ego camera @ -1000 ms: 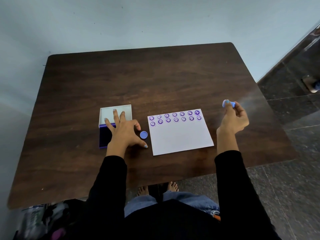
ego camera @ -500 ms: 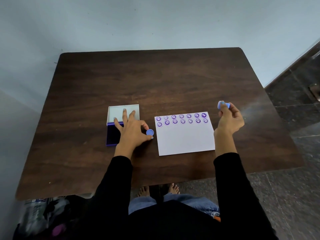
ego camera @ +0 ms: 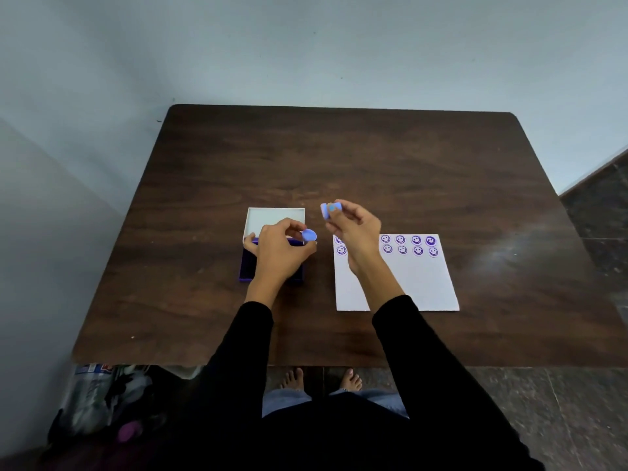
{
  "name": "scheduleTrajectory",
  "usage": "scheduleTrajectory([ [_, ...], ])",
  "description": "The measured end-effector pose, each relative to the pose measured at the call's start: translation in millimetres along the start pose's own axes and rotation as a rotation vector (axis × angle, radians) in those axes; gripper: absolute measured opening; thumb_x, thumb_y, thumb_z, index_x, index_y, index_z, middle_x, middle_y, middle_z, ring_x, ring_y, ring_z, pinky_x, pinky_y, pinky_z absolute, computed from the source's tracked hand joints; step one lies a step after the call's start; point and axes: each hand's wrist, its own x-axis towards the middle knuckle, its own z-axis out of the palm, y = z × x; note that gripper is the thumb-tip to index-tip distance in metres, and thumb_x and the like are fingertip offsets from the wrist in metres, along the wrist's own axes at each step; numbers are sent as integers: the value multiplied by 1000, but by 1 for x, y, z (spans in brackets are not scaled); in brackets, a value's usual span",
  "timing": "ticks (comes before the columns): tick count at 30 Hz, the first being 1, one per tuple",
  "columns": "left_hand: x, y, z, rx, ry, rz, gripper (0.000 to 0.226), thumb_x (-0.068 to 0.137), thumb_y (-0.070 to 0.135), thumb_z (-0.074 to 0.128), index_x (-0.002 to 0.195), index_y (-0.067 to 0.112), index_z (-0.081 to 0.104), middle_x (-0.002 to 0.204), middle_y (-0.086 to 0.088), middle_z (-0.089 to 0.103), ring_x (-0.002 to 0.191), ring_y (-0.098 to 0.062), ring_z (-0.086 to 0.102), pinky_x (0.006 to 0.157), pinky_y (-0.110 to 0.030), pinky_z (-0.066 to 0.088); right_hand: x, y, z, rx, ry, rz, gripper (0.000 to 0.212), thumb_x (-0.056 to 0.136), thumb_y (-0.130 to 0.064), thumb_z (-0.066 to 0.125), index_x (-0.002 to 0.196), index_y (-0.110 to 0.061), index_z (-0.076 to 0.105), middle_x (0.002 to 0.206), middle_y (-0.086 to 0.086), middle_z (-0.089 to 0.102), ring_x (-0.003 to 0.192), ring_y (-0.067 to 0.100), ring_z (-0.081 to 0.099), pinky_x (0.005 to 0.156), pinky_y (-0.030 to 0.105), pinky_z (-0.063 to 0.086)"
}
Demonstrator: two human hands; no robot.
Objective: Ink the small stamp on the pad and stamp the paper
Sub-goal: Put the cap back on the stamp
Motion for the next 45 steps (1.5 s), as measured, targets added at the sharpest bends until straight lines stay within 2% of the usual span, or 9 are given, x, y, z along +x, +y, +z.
scheduleTrajectory([
  [5, -2, -3, -2, -67, 30, -13, 15, 76, 33, 71, 88, 32, 62, 94, 16, 64, 101, -7, 51, 106, -46, 19, -3, 12, 10, -137, -70, 42, 25, 84, -7, 67, 109, -3, 63, 104, 16, 71, 89, 19, 69, 71, 23, 59],
  [9, -2, -8, -1, -130, 50, -29, 19, 77, 32, 73, 95, 30, 66, 96, 13, 67, 93, -4, 50, 92, -33, 20, -3, 16, 13, -160, -84, 81, 27, 83, -9, 69, 110, -4, 64, 102, 13, 71, 93, 23, 70, 73, 25, 59],
  [13, 0, -10, 0, -173, 51, -74, 25, 79, 32, 73, 103, 28, 67, 107, 10, 69, 101, -5, 49, 89, -28, 17, -1, 17, 13, -174, -82, 115, 28, 84, -9, 68, 112, -5, 63, 107, 13, 70, 97, 25, 70, 83, 35, 59],
  [18, 3, -9, 2, -253, 34, -72, 30, 79, 28, 74, 108, 23, 68, 114, 3, 69, 111, -15, 57, 104, -44, 36, 0, 17, 11, -155, -122, 115, 27, 87, -5, 63, 114, -2, 62, 110, 18, 69, 97, 26, 69, 82, 33, 59],
  [22, 3, -7, 2, -322, 29, -71, 33, 78, 23, 76, 109, 18, 67, 113, 0, 69, 110, -17, 60, 103, -50, 42, 3, 18, 10, -170, -137, 100, 28, 87, -3, 63, 114, -4, 62, 110, 16, 69, 94, 22, 69, 75, 26, 60],
  [24, 4, -8, 3, -339, 22, -61, 33, 78, 22, 76, 110, 16, 68, 113, -1, 70, 108, -15, 61, 102, -43, 45, 4, 17, 10, -166, -149, 93, 29, 86, -2, 64, 114, -5, 62, 108, 15, 69, 93, 21, 69, 73, 24, 60],
  [27, 6, -10, 4, -382, 33, -38, 35, 78, 16, 76, 112, 12, 68, 111, -5, 71, 100, -11, 64, 84, -15, 49, 5, 16, 11, -167, -162, 100, 25, 87, -4, 63, 112, -5, 63, 110, 17, 69, 96, 24, 69, 76, 26, 60],
  [31, 9, -12, 5, -421, 34, -39, 36, 78, 10, 75, 113, 7, 67, 109, -9, 71, 96, -13, 67, 79, -14, 53, 6, 15, 11, -122, -159, 133, 25, 91, -3, 57, 114, 2, 61, 115, 25, 65, 108, 34, 64, 87, 35, 56],
  [45, 13, -7, 2, -494, -29, -63, 37, 77, 6, 75, 113, 1, 67, 107, -12, 72, 93, -13, 68, 81, -16, 53, 16, 14, 3, -134, -188, 101, 25, 83, -2, 66, 108, 2, 66, 87, 4, 70, 77, 10, 69, 65, 18, 59],
])
